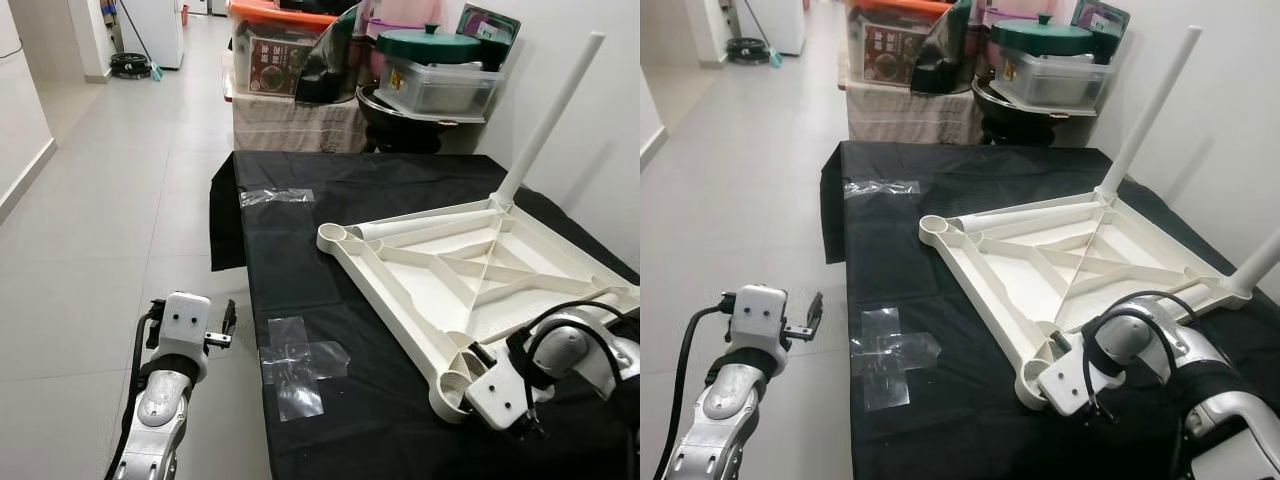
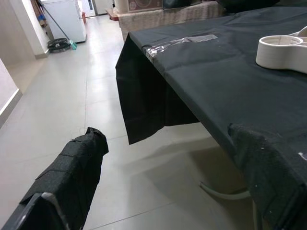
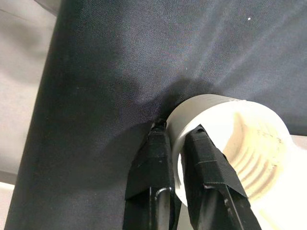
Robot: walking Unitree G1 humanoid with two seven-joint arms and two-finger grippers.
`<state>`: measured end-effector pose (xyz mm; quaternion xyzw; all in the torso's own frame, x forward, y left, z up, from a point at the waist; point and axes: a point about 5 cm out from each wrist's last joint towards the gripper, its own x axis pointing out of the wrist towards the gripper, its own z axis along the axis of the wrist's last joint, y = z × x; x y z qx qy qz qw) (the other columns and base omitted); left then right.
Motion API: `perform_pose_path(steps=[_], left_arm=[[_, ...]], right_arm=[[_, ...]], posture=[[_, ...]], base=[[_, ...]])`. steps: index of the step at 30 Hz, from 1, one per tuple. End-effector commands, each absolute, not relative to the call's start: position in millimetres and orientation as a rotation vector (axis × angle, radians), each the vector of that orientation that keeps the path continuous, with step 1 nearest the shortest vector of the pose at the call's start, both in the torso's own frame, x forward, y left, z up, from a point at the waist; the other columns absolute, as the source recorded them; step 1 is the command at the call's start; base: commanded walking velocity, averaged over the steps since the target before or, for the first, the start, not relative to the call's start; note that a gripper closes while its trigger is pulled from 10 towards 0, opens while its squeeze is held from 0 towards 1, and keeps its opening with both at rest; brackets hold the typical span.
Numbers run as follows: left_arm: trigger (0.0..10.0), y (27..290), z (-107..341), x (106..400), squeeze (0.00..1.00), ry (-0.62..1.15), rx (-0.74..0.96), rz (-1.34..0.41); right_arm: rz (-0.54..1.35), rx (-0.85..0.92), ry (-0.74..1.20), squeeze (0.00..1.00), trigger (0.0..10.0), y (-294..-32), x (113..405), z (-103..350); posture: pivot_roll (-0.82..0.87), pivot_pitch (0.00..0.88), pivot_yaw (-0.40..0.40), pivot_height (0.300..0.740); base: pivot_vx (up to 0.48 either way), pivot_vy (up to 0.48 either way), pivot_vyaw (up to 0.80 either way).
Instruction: Building children table
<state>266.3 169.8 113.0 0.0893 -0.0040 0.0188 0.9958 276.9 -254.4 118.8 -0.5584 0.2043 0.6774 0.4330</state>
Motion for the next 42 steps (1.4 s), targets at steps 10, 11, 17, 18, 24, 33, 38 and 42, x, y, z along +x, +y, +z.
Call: perform_pose_path(steps=[10,11,17,18,24,33,38,42], left_arm=[[10.0,170.1,113.2,269.5,0.00,-0.012,0.195,0.022],[10.0,170.1,113.2,269.5,0.00,-0.012,0.195,0.022],[10.0,172.6,113.3,268.1,0.00,-0.012,0.203,0.024],[10.0,172.6,113.3,268.1,0.00,-0.012,0.203,0.024],[10.0,171.0,113.3,268.7,0.00,-0.014,0.201,0.021],[10.0,169.9,111.3,268.1,0.00,-0.004,0.199,0.018],[10.0,169.5,111.1,269.0,0.00,-0.005,0.196,0.022],[10.0,168.0,111.6,269.7,0.00,-0.008,0.193,0.023]], right_arm=[[1.498,-1.341,0.625,1.00,10.0,-252.2,286.6,100.1],[1.498,-1.341,0.625,1.00,10.0,-252.2,286.6,100.1],[1.528,-1.177,0.489,1.00,10.0,-237.3,292.7,133.8],[1.528,-1.177,0.489,1.00,10.0,-237.3,292.7,133.8],[1.429,-1.059,0.305,1.00,10.0,-219.8,316.3,190.6],[1.384,-0.930,0.198,1.00,10.0,-211.9,328.2,220.0],[1.028,-0.782,0.135,0.00,10.0,-175.9,364.5,206.9],[0.790,-0.508,0.265,0.00,10.0,-157.2,381.0,181.0]], posture=[[0.06,0.000,-0.098,0.740],[0.06,0.000,-0.098,0.740],[0.07,0.000,-0.096,0.740],[0.07,0.000,-0.096,0.740],[0.07,0.000,-0.098,0.740],[0.07,0.000,-0.110,0.740],[0.07,0.000,-0.115,0.740],[0.08,0.000,-0.122,0.740]], base=[[0.000,0.000,0.00],[0.000,0.000,0.00],[0.000,0.000,0.00],[0.000,0.000,0.00],[0.000,0.000,0.00],[0.000,0.000,0.00],[0.000,0.000,0.00],[0.000,0.000,0.00]])
